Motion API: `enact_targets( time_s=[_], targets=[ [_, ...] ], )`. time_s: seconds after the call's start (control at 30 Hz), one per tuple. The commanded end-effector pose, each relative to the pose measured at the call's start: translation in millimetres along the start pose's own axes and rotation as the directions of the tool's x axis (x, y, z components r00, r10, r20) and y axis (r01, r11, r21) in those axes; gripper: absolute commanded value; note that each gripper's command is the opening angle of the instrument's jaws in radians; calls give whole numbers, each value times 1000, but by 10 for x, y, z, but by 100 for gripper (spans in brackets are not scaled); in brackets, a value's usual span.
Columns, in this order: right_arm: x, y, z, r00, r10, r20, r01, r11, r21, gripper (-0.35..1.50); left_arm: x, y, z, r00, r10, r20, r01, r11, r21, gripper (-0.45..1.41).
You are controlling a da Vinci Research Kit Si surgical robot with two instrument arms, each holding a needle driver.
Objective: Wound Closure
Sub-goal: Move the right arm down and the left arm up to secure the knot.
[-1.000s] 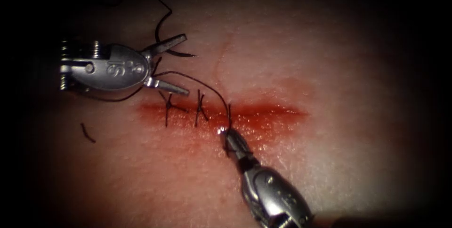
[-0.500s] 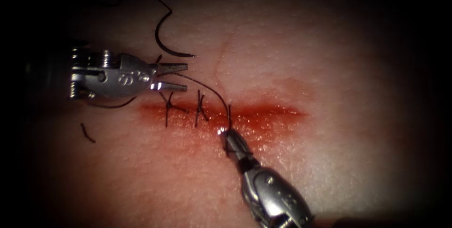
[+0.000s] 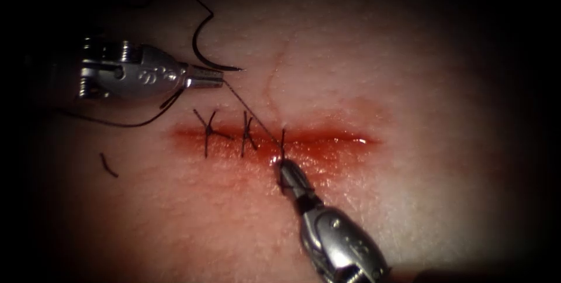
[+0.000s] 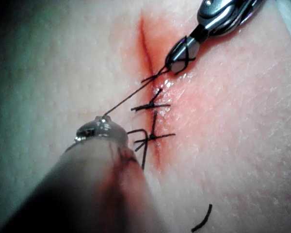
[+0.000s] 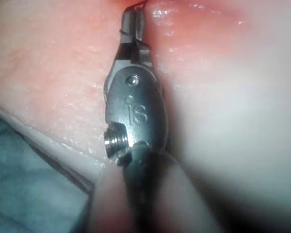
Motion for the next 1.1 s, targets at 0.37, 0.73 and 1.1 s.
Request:
enact_targets(
  time_s=[0.37,0.73,1.1],
  targets=[
    [-10,-20,-13,1000,22,20,-22,1000,-3,-35,10,-45,56,996,16,-87,-12,998,57,-45],
    [-4,-37,-27,991,123,48,-121,992,-45,-35,23,-79,87,984,104,-148,-86,989,124,-45],
    [-2,-37,-28,991,125,38,-123,991,-45,-35,20,-114,94,970,92,-224,-46,978,203,-45]
  ],
)
